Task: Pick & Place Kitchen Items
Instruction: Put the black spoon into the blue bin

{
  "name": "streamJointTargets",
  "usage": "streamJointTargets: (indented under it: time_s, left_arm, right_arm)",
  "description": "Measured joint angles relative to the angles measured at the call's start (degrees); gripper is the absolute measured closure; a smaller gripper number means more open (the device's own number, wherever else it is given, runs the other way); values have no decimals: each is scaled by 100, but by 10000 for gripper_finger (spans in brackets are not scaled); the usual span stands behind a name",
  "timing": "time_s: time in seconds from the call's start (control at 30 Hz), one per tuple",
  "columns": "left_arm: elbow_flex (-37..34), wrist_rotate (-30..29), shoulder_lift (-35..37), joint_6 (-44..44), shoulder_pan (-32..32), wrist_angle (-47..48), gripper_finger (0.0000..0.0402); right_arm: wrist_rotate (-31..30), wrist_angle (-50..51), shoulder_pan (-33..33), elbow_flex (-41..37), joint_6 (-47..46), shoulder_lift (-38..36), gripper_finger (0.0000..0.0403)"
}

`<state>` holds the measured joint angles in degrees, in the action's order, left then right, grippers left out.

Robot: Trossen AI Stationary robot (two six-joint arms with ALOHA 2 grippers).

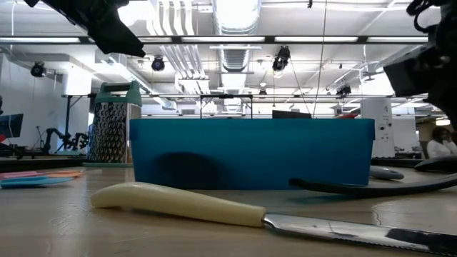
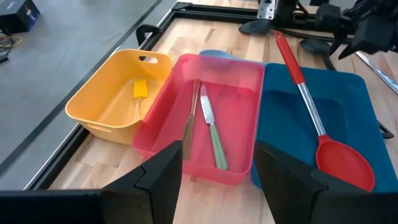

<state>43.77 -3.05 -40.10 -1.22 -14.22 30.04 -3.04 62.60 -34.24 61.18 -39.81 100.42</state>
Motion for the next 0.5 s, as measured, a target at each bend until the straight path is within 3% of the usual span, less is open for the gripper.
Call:
streamJointTargets:
  time_s: [0.27,0.5]
  left_arm:
    - [0,1,-15,-2,1,1,200]
    - [0,1,-22,-4,2,1,200]
  right_arm:
    - [-12,35,0,26,429,472,215]
    - [-108,73,0,-55,696,608,226]
